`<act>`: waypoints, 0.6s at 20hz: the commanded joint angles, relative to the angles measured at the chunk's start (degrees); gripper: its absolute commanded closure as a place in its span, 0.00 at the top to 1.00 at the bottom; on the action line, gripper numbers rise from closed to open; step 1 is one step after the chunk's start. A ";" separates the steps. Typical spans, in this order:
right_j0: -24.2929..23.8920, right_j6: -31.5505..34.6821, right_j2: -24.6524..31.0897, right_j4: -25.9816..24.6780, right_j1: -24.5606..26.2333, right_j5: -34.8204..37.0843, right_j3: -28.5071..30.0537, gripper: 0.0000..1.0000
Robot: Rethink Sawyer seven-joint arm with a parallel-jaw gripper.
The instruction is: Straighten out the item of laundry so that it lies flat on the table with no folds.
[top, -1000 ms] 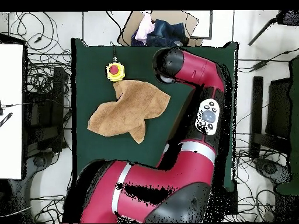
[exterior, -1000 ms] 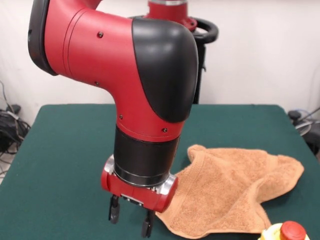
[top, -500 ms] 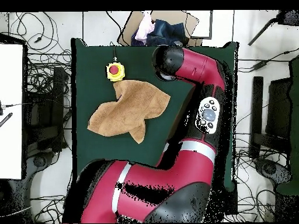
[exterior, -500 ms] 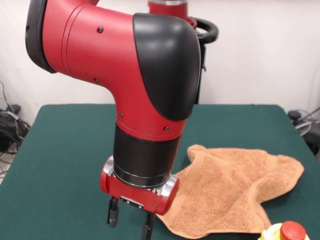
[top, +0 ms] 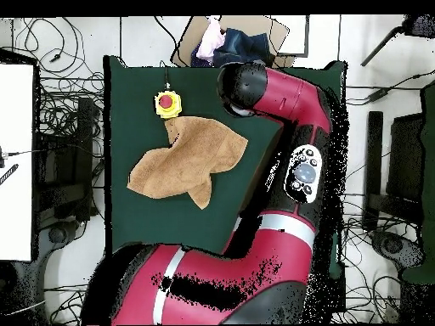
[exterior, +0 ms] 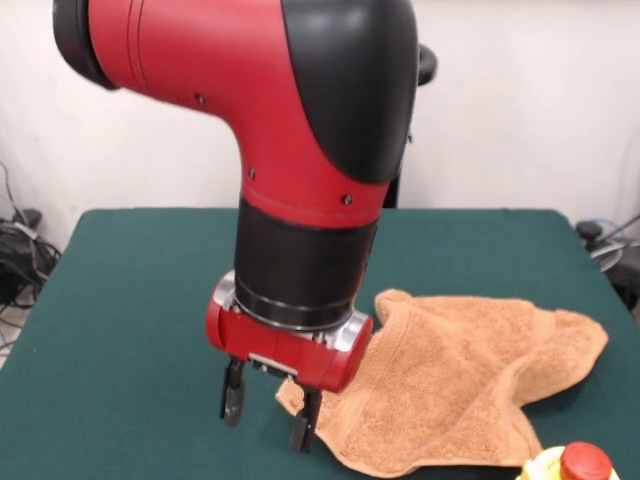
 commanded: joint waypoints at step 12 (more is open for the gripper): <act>0.59 13.90 2.29 1.06 -2.39 -0.82 9.18 1.00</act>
